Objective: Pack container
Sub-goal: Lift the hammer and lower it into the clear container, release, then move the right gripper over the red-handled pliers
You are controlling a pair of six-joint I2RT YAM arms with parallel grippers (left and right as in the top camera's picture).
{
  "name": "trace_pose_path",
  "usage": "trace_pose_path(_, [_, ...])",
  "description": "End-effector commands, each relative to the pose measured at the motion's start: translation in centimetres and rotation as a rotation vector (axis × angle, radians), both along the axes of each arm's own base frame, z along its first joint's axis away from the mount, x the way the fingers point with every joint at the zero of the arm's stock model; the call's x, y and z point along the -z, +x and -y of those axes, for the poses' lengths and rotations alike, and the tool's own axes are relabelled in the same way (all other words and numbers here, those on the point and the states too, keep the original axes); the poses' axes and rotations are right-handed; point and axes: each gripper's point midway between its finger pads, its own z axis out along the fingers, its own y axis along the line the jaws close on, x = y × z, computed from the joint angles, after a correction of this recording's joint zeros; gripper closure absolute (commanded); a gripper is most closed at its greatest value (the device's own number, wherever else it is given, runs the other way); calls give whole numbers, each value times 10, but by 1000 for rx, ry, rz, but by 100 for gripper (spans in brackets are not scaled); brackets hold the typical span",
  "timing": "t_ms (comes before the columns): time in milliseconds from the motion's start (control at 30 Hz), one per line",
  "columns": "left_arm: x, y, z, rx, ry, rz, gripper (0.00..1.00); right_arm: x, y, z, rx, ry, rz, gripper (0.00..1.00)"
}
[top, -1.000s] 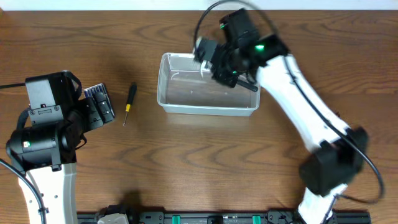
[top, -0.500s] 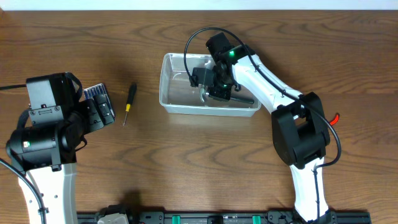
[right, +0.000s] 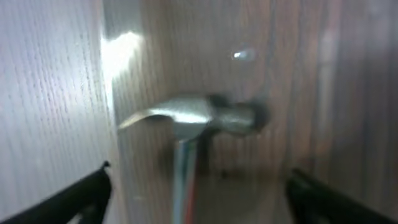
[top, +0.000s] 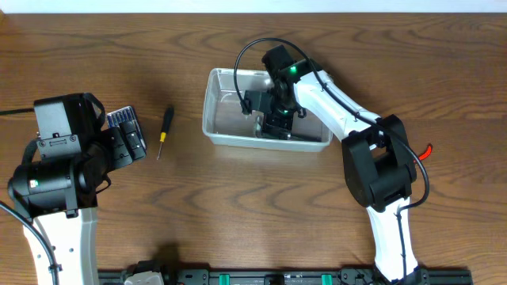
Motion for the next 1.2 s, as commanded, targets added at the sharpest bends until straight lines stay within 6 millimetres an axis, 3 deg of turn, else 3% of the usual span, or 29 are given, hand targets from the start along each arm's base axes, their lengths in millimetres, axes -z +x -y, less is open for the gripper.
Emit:
trace_pose_path(0, [-6, 0, -3, 0, 18, 8, 2, -13, 1, -7, -6, 31, 8, 1])
trace_pose_path(67, [-6, 0, -3, 0, 18, 8, 2, -34, 8, -11, 52, 55, 31, 1])
trace_pose_path(167, [-6, 0, -3, 0, 18, 9, 2, -87, 22, -20, 165, 118, 86, 1])
trace_pose_path(267, [-6, 0, -3, 0, 18, 9, 2, -170, 33, -18, 278, 213, 171, 1])
trace_pose_path(333, [-6, 0, -3, 0, 18, 9, 2, -220, 41, -1, 373, 239, 261, 1])
trace_pose_path(433, [-6, 0, -3, 0, 18, 9, 2, -280, 66, 70, 816, 200, 432, 1])
trace_pose_path(500, [-6, 0, -3, 0, 18, 9, 1, -304, 64, 157, 1314, 133, 521, 1])
trace_pose_path(600, [-6, 0, -3, 0, 18, 9, 2, -299, 28, 241, 1755, 43, 461, 1])
trace_pose_path(667, [-6, 0, -3, 0, 18, 9, 2, -284, 5, 279, 1926, -26, 354, 1])
trace_pose_path(733, [-6, 0, -3, 0, 18, 9, 2, -266, -7, 303, 1992, -93, 261, 1])
trace_pose_path(867, [-7, 1, -3, 0, 19, 10, 2, -221, -14, 326, 1960, -209, 147, 1])
trace_pose_path(1067, [-7, 1, -4, 0, 19, 12, 2, -138, -31, 336, 1886, -378, 28, 1])
trace_pose_path(1167, [-7, 1, -4, 0, 19, 12, 2, -104, -28, 336, 1784, -383, 17, 1])
